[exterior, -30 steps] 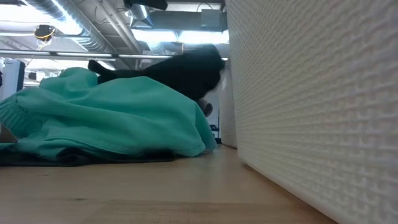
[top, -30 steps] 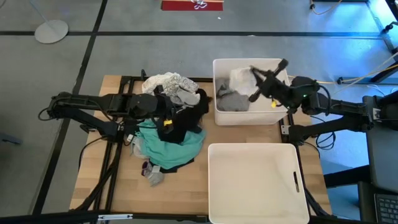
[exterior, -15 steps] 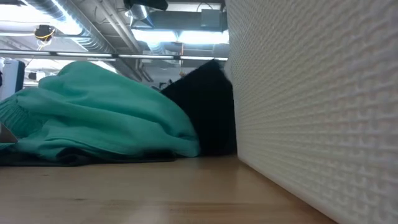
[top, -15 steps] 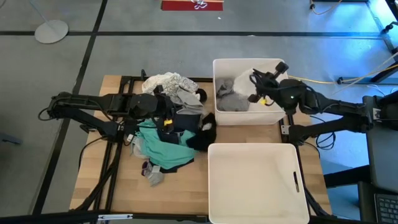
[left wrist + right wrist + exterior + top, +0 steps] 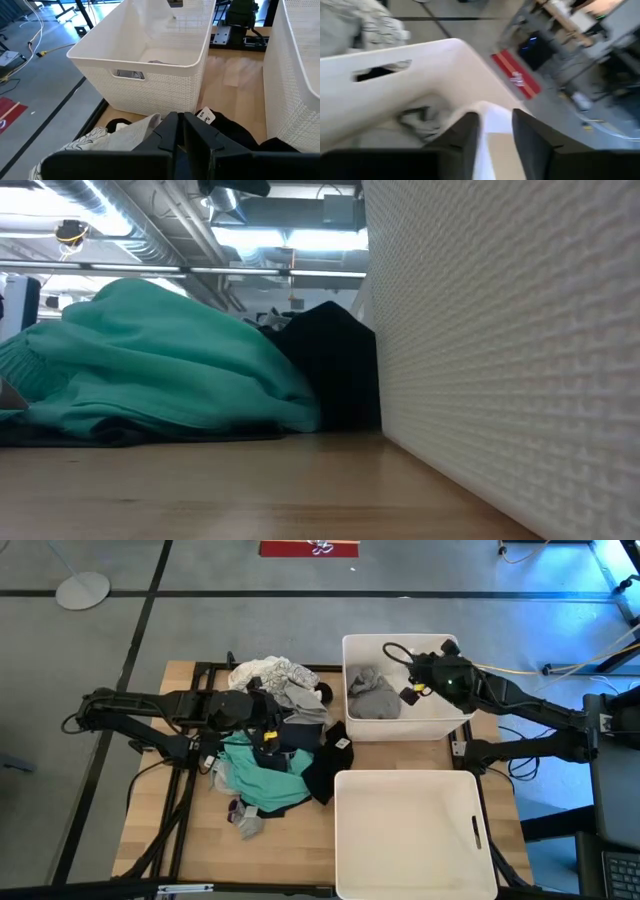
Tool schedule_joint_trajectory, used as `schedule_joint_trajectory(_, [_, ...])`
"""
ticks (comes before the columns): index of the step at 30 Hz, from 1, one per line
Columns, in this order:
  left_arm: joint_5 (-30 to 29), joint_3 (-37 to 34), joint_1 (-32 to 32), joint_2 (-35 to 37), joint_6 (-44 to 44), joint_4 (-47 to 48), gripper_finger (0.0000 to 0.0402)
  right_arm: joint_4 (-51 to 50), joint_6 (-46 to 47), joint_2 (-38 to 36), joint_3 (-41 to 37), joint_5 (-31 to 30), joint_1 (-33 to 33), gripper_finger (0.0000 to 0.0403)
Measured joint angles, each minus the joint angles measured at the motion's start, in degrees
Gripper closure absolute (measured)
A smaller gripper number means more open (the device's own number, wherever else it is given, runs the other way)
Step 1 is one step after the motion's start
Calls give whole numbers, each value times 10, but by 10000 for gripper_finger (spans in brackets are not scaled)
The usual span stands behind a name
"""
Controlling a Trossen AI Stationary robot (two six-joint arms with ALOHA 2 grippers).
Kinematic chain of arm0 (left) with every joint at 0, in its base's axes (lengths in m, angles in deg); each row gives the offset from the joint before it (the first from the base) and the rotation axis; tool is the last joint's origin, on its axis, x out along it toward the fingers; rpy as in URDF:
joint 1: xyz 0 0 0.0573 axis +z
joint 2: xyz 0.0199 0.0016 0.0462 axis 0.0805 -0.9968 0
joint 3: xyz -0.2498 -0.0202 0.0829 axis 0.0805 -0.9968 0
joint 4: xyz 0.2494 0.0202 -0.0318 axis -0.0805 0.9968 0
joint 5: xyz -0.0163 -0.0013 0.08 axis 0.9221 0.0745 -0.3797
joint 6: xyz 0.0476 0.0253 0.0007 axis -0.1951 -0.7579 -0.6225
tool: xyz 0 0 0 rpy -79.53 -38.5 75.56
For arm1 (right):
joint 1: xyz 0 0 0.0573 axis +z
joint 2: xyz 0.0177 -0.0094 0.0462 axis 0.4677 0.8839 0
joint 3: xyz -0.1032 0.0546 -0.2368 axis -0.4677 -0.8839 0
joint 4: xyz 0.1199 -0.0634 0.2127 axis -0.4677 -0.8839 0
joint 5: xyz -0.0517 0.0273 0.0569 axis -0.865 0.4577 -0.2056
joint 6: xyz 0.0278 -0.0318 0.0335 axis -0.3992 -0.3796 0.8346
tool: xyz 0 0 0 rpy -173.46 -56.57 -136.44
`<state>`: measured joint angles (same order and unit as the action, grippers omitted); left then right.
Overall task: Sort clothes
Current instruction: Put the white sock into the top white laundry bin, then put the white patterned dress into the top white laundry bin
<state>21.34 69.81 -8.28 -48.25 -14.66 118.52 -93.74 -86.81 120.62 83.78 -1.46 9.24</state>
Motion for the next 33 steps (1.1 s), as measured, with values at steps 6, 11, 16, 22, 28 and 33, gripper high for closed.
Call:
schedule_joint_trajectory(6, [0, 0, 0, 0, 2, 0, 380, -51, 37, 0, 11, 60, -2, 194])
schedule_joint_trajectory(11, [0, 0, 0, 0, 2, 0, 380, -121, 75, 0, 48, 86, -1, 163])
schedule_joint_trajectory(16, [0, 0, 1, 0, 6, 0, 380, -166, 93, -1, 75, 88, -1, 158])
schedule_joint_trajectory(22, [0, 0, 12, 0, 6, 0, 380, -170, 104, 0, 78, 81, -1, 161])
schedule_joint_trajectory(28, [4, 0, 25, 0, 6, 32, 356, -170, 104, 0, 78, 124, -1, 161])
schedule_joint_trajectory(33, [5, 0, 46, 0, 16, 65, 280, -169, 105, 0, 78, 146, -1, 161])
